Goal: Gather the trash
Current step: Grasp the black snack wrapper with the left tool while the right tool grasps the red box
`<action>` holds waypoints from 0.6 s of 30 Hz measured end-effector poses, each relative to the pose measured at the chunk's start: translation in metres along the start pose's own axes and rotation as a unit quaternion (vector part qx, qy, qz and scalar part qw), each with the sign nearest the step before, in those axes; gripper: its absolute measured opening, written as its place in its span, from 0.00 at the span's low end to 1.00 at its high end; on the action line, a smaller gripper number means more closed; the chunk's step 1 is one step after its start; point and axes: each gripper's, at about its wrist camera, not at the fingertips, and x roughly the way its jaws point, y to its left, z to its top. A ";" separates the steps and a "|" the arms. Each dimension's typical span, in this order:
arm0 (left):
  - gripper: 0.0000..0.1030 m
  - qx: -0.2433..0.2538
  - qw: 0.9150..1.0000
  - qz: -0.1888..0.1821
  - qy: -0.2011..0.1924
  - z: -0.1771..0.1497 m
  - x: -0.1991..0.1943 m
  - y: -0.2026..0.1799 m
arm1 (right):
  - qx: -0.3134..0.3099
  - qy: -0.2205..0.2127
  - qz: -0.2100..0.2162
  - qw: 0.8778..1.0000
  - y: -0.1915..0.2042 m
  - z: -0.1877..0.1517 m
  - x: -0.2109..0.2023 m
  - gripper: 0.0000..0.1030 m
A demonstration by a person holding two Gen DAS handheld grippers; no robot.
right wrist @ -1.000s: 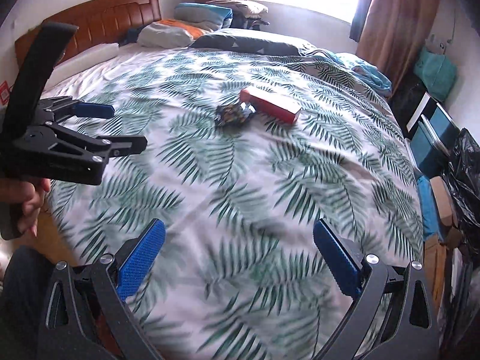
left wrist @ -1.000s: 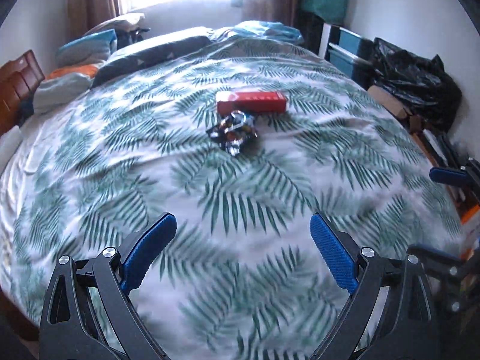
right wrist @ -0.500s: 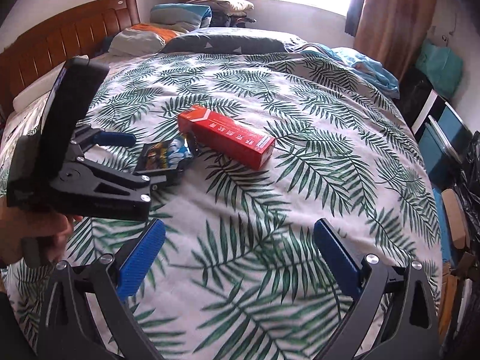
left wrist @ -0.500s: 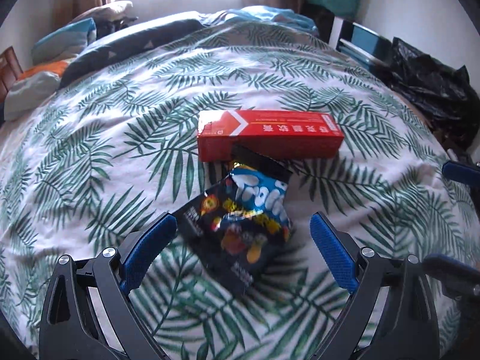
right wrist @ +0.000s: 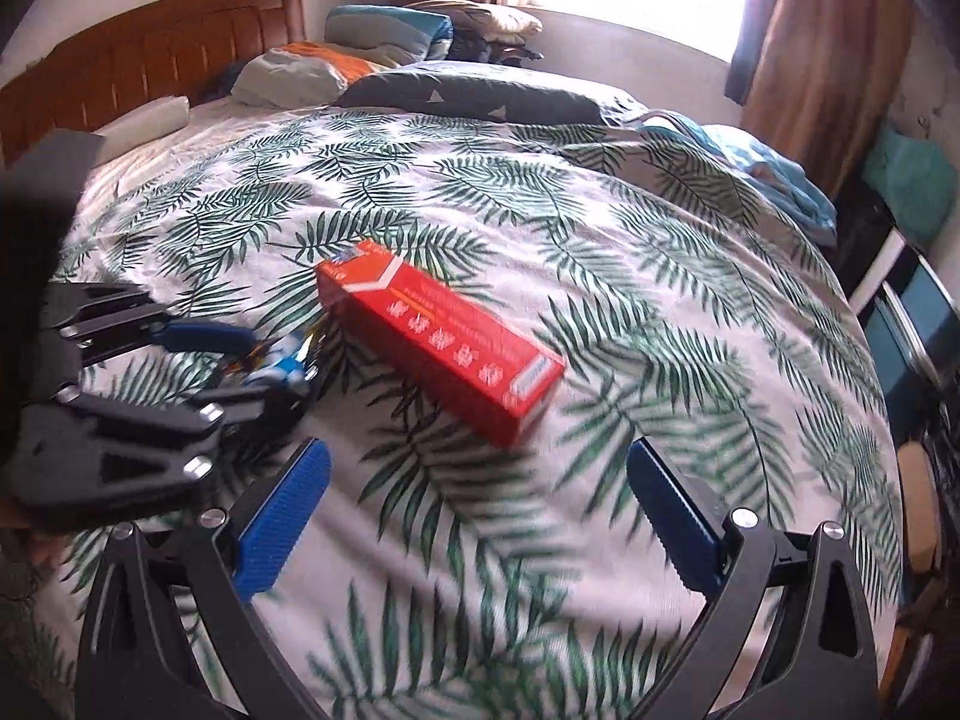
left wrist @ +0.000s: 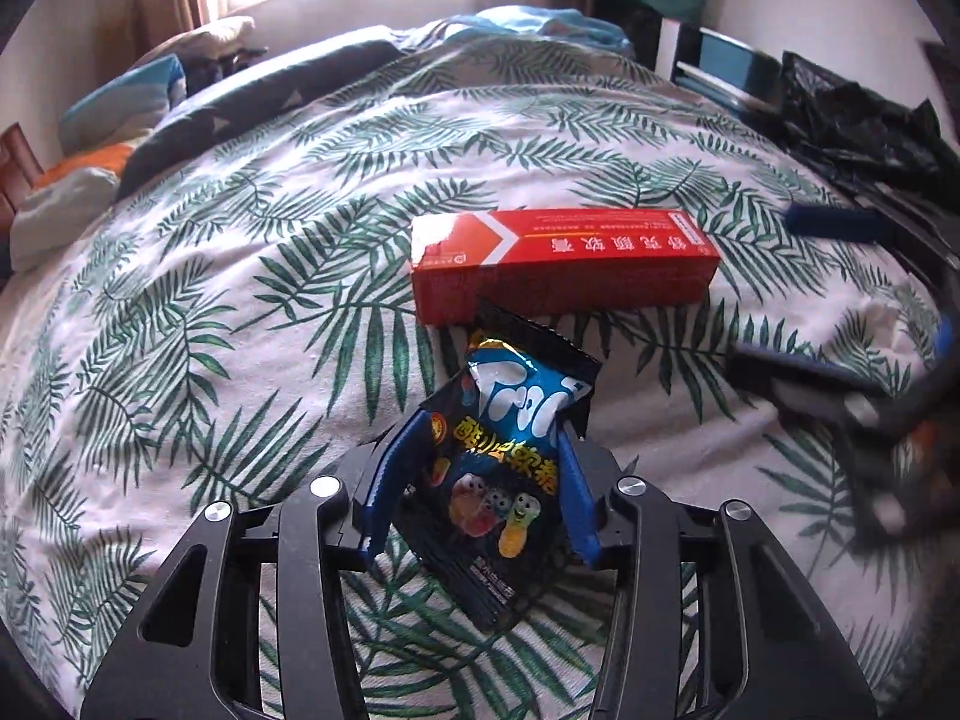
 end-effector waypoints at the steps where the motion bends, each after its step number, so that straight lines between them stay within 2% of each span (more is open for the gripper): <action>1: 0.43 0.002 1.000 0.001 0.001 -0.001 -0.001 0.001 | -0.010 0.000 0.004 1.000 -0.001 0.006 0.008 0.95; 5: 0.42 -0.005 1.000 0.000 0.002 -0.003 -0.001 0.009 | -0.061 0.003 0.005 0.998 0.003 0.025 0.036 0.95; 10: 0.43 -0.007 1.000 0.002 0.000 -0.004 0.000 0.008 | -0.087 0.019 0.019 0.996 0.006 0.036 0.061 0.92; 11: 0.43 -0.006 1.000 0.004 -0.001 -0.004 0.000 0.008 | -0.087 0.024 0.020 0.996 0.006 0.035 0.064 0.82; 12: 0.43 -0.007 1.000 0.004 -0.001 -0.003 0.000 0.008 | -0.086 0.033 0.020 0.996 0.007 0.035 0.066 0.76; 18: 0.44 -0.007 1.000 0.003 0.004 -0.002 -0.001 0.007 | -0.035 0.047 0.023 0.998 0.007 0.025 0.048 0.54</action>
